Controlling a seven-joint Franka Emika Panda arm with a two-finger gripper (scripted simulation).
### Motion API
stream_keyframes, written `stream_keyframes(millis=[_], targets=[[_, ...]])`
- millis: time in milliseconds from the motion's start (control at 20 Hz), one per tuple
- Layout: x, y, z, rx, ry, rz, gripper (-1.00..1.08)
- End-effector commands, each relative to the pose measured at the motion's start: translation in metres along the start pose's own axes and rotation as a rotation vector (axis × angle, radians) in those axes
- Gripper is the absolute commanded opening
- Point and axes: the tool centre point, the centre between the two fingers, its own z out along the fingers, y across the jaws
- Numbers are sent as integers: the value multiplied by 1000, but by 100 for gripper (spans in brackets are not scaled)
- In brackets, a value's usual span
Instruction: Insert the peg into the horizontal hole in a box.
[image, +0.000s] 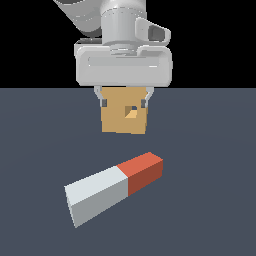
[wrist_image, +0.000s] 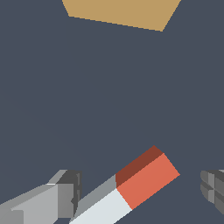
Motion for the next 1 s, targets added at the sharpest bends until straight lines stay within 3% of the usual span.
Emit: stream_keyframes(millis=[0,500,950], targets=[[0,0,0,0,0,0,100],[-14,2,9,-2,0,98,100],[-53,0,34,-7,-1,360,100]])
